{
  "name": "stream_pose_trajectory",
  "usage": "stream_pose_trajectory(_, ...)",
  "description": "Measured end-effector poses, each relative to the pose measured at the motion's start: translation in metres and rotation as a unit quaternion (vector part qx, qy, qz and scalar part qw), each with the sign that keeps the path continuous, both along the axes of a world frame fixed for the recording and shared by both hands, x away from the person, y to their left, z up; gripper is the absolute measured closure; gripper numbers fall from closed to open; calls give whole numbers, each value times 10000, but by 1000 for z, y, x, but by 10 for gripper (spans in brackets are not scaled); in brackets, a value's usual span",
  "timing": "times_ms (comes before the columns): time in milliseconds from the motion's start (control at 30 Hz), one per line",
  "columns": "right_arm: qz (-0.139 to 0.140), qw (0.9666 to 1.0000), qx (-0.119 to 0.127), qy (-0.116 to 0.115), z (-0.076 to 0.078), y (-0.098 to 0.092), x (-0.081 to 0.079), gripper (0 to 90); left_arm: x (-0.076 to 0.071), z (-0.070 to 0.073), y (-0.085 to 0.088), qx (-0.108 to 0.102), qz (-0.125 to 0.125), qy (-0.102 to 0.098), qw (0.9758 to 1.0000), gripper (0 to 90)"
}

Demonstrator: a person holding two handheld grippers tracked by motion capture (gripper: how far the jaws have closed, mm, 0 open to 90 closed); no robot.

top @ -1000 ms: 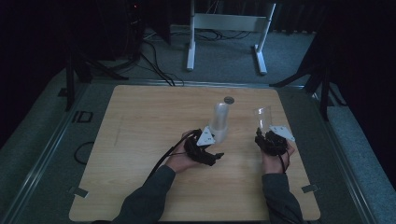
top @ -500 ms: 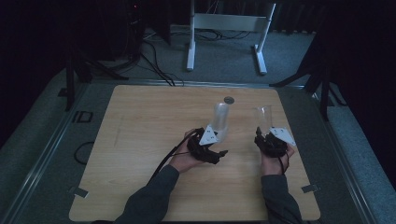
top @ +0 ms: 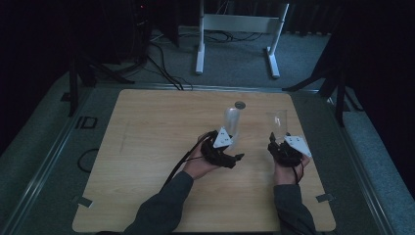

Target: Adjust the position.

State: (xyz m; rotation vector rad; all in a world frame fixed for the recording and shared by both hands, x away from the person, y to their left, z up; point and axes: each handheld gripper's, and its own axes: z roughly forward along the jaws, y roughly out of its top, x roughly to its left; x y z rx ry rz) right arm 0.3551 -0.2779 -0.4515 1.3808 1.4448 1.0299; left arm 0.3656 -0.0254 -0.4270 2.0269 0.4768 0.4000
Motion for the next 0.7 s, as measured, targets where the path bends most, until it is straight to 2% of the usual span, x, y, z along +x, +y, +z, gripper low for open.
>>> stream_pose_trajectory(233, 40, 9998, -66, -202, 1, 2, -5, 427, 4, 5, -8, -152, -12, 78, 9999, 236)
stream_pose_trajectory(467, 36, 9994, -90, -338, 3, 4, -8, 427, 9, 5, -13, -213, 56, 171, 9996, 239)
stream_pose_trajectory(500, 27, 9991, -73, -415, 4, 4, -10, 427, 11, 6, -15, -245, 68, 214, 9994, 239)
stream_pose_trajectory(700, 34, 9988, -87, -472, 4, 4, -12, 427, 15, 8, -18, -330, 126, 317, 9989, 239)
